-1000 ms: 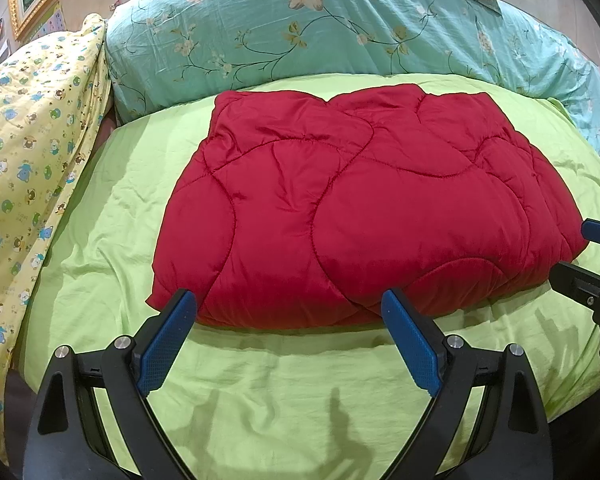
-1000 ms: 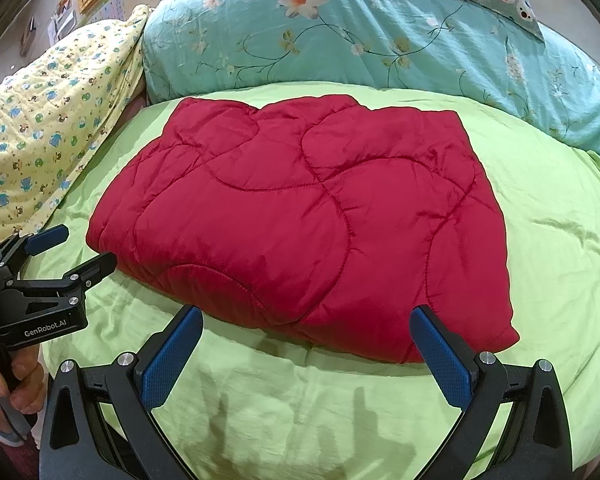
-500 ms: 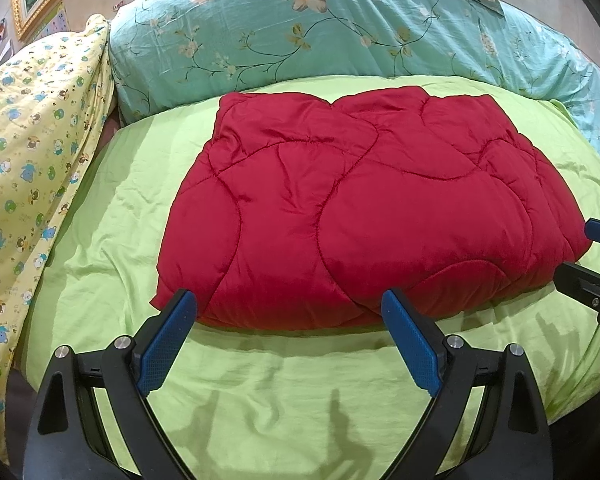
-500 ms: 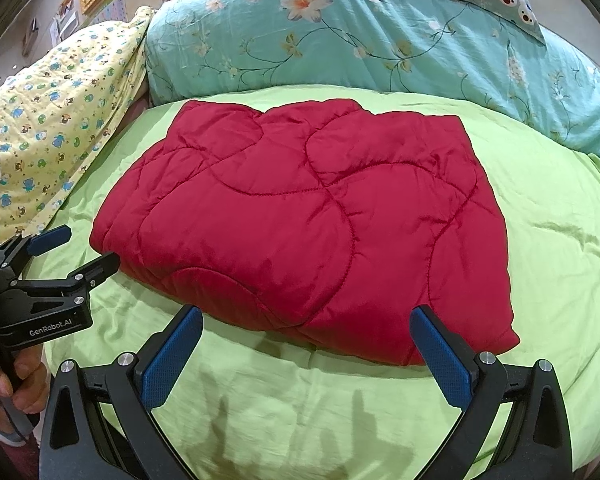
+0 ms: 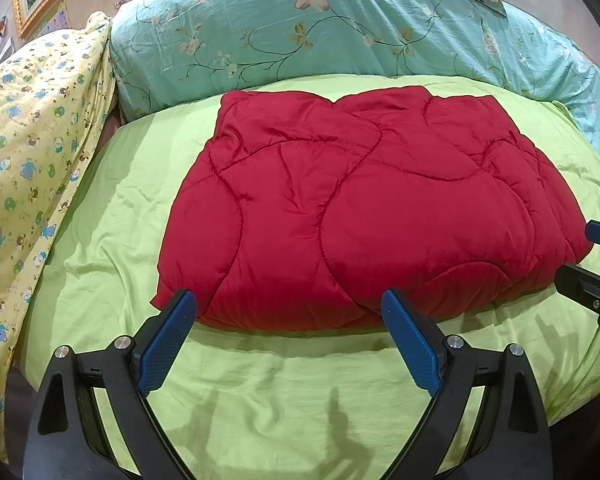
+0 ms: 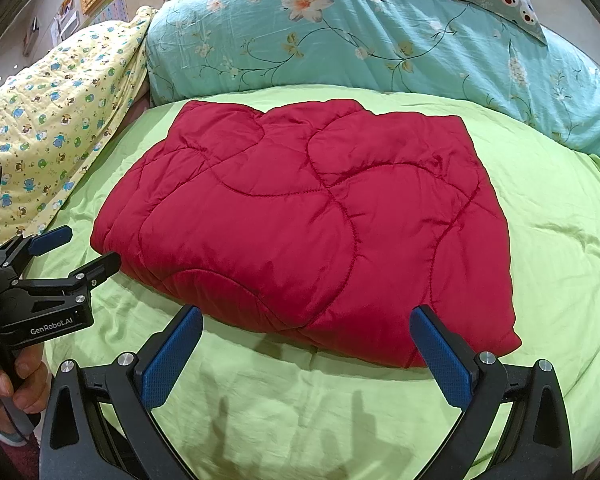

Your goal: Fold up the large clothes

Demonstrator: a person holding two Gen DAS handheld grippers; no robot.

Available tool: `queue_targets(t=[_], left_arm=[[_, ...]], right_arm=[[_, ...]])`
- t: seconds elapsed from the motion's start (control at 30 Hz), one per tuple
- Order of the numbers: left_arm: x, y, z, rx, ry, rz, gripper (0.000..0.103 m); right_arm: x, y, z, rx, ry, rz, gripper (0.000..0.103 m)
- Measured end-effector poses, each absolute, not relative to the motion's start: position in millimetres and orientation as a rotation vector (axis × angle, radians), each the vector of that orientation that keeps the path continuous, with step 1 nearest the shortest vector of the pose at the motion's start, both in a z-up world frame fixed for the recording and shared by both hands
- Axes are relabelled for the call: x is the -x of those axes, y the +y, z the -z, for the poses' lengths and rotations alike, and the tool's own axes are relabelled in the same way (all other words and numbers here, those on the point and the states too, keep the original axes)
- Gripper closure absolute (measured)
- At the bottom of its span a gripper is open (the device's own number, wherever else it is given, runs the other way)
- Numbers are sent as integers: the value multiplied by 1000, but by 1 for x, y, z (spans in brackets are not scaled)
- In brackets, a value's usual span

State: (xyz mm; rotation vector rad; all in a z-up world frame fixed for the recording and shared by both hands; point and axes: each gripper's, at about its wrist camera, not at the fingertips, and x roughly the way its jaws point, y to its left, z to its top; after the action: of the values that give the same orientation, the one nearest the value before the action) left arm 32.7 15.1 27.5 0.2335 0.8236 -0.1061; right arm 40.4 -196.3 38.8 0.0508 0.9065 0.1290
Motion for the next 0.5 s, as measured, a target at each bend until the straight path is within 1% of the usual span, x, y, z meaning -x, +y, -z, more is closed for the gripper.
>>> queue_targets(t=[0.5], left_arm=[[-36, 15, -31, -230, 816, 101, 8]], right_arm=[[-43, -201, -44, -59, 893, -120, 0]])
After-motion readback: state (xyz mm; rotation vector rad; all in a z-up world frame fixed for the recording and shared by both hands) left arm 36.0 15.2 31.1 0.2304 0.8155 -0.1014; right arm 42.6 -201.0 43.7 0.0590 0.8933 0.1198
